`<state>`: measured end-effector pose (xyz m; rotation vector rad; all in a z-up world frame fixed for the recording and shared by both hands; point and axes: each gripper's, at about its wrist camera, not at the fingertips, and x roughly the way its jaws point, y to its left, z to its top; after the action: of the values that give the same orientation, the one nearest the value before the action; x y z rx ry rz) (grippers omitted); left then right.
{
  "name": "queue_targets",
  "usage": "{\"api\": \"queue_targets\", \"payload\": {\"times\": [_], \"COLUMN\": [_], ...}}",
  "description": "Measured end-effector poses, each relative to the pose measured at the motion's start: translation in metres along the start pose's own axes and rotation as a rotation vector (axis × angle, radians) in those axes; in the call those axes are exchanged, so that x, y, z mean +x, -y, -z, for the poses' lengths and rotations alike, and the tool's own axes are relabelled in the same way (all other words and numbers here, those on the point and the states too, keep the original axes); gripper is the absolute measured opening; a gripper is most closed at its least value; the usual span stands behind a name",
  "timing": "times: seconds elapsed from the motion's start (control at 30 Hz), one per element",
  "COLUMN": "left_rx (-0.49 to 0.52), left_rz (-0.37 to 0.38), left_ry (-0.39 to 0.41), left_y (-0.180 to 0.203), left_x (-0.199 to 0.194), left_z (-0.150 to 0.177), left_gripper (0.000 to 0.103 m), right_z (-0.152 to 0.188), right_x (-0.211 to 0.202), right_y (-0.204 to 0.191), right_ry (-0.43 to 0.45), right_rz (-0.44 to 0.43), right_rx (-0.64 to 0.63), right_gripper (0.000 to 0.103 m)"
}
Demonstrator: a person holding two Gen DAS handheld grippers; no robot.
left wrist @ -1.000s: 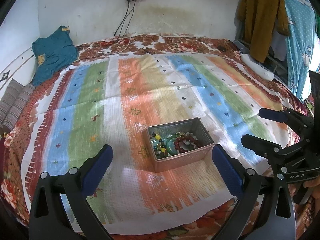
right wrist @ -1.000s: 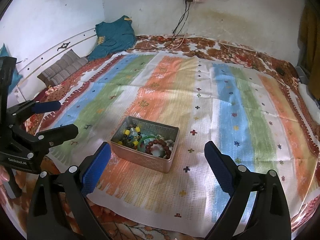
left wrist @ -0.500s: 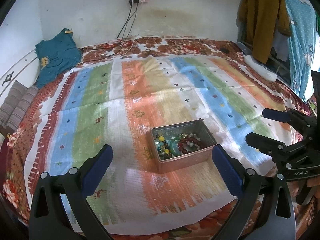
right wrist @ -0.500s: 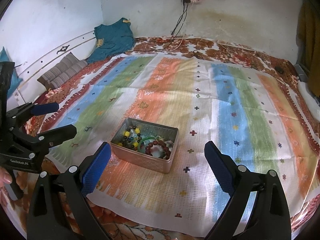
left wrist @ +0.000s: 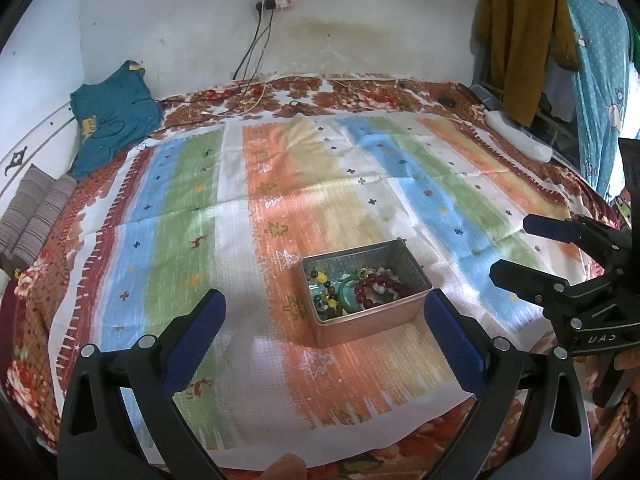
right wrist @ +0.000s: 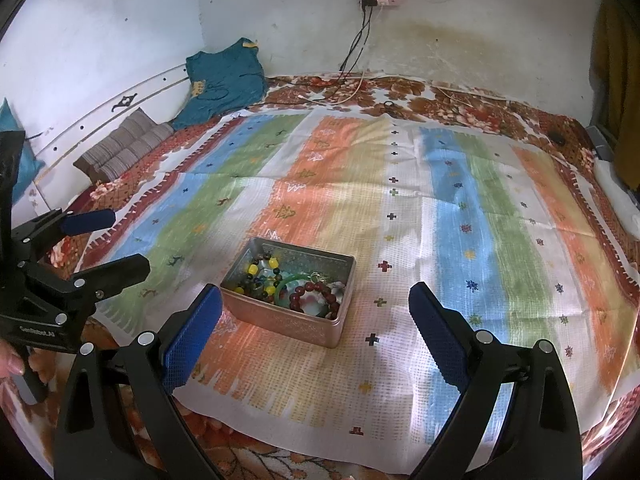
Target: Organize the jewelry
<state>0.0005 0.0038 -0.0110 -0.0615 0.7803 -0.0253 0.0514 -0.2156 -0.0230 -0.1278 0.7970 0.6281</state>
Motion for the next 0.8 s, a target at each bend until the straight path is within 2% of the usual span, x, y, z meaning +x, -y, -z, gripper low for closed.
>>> {"api": "queue_targets", "payload": {"times": [0.8], "left_rx": [0.022], "left_rz": [0.012], "left_ry": [0.023], "left_y": [0.0057], "left_x": [-0.007], "left_z": [0.0009], "left_gripper": [0.097], "right_z": [-0.0002], "right_x": [-0.0027], "right_y": [-0.0002], "right_ry": [0.013], "right_rz": [0.002], "right_rx": [0.005], "right_gripper": [0.095]}}
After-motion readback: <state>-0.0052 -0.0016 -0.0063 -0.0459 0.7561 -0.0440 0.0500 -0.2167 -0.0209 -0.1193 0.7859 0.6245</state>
